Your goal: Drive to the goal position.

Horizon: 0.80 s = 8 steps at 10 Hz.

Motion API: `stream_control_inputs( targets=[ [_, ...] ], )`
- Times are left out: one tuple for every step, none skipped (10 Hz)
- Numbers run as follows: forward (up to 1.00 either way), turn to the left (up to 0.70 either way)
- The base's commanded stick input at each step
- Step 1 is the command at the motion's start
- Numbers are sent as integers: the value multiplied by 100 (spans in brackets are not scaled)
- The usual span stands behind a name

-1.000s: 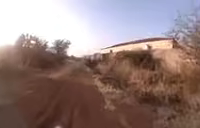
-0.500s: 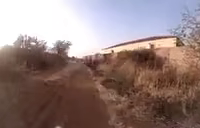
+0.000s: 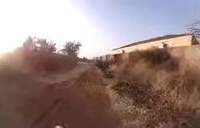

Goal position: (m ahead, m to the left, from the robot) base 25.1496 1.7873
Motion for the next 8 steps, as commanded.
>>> stream_control_inputs(
  targets=[
    [70,0],
    [70,0],
    [70,0],
    [70,0],
    [70,0],
    [70,0],
    [70,0],
    [70,0]
  ],
)
